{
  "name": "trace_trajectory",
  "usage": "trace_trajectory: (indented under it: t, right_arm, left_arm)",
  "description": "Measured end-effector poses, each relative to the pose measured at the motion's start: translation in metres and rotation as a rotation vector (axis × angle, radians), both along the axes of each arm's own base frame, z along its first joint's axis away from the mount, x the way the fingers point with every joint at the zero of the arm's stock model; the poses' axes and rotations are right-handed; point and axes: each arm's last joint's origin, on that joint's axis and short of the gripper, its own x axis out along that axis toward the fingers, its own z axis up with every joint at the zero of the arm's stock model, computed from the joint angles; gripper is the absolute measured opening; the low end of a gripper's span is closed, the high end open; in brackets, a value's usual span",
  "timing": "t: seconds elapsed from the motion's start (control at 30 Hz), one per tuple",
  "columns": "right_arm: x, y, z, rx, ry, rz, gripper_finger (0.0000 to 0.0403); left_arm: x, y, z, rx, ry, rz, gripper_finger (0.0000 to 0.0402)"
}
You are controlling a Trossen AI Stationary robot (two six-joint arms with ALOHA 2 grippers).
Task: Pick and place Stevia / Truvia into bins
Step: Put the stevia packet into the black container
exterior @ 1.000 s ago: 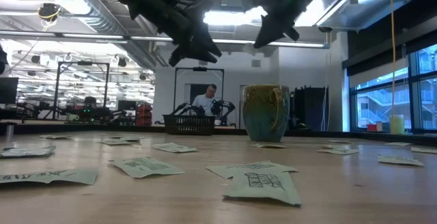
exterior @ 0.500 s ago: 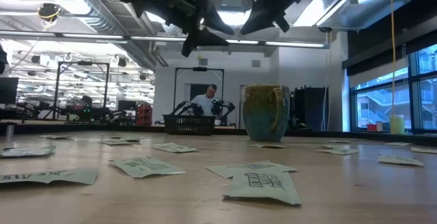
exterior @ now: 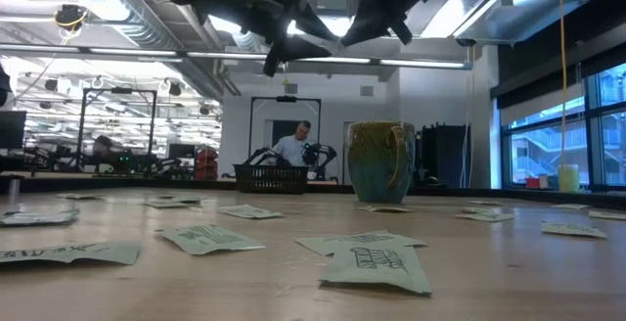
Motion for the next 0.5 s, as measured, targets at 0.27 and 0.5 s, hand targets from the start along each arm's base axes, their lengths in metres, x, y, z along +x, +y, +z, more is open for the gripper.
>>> trace_trajectory:
  t: [0.27,0.5]
  right_arm:
    - [0.0004,0.0017,-0.0001,0.003,0.0,0.004,0.0]
    - [0.0005,0.0019,0.0001,0.003,-0.002,0.005,0.0]
  left_arm:
    - [-0.0021,0.0064,0.0007,0.004,-0.006,0.02,0.0141]
    - [-0.0022,0.0065,0.0006,0.019,-0.003,0.016,0.0083]
